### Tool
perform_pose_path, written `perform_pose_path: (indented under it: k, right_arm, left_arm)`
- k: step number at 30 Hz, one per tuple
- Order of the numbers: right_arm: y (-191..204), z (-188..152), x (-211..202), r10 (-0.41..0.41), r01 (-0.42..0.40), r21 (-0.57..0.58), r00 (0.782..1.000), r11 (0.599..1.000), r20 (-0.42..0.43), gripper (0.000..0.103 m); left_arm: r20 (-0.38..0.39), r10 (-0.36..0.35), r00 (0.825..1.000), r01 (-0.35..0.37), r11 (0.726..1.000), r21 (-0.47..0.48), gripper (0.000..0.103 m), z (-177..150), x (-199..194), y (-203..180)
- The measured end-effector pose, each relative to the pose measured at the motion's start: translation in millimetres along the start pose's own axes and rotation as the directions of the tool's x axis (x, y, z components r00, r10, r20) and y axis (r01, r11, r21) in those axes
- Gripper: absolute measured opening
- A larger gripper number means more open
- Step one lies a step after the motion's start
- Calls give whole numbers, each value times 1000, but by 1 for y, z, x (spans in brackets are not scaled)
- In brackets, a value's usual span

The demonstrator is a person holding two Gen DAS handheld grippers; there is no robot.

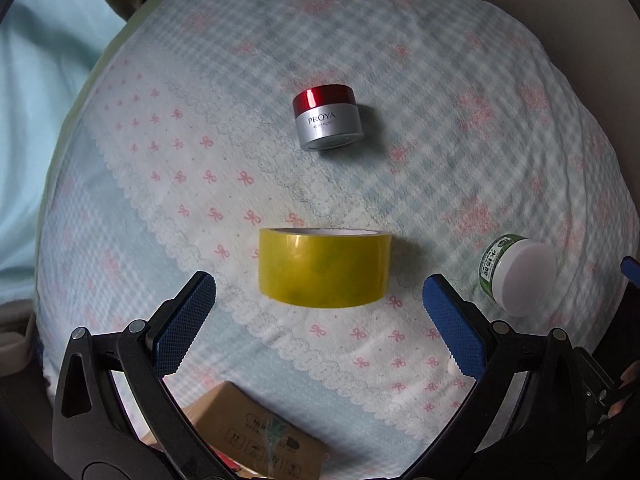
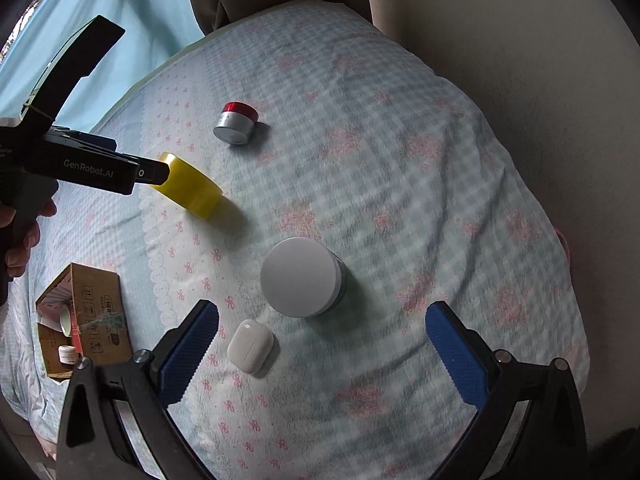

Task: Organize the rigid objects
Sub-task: 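Move both tools back toward the remaining items on the bed, then grasp the yellow tape roll with left tool while right tool grasps green-white jar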

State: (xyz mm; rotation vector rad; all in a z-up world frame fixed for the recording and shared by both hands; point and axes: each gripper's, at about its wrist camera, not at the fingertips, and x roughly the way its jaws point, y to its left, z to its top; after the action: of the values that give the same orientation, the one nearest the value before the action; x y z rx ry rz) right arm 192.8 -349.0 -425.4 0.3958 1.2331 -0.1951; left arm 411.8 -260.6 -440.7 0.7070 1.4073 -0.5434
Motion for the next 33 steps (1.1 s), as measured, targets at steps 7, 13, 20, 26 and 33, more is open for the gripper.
perform_pose_path:
  k: [7, 13, 20, 26, 33]
  right_arm:
    - [17, -11, 58, -39, 39, 20, 999, 999, -21, 103]
    - [30, -9, 81, -92, 92, 2, 996, 996, -10, 103]
    - [35, -1, 100, -141, 141, -25, 990, 990, -29, 89]
    - [26, 4, 103, -153, 152, -21, 987, 988, -54, 67]
    - [26, 4, 99, -142, 141, -28, 988, 990, -60, 67]
  left_arm:
    - [-60, -51, 997, 56, 996, 75, 103, 9, 53, -1]
    - [-108, -100, 989, 109, 990, 88, 103, 16, 79, 0]
    - [-141, -131, 981, 141, 988, 62, 97, 21, 96, 6]
    - [-128, -143, 981, 150, 988, 47, 96, 23, 95, 12]
    - [-91, -137, 986, 141, 989, 45, 96, 18, 78, 14]
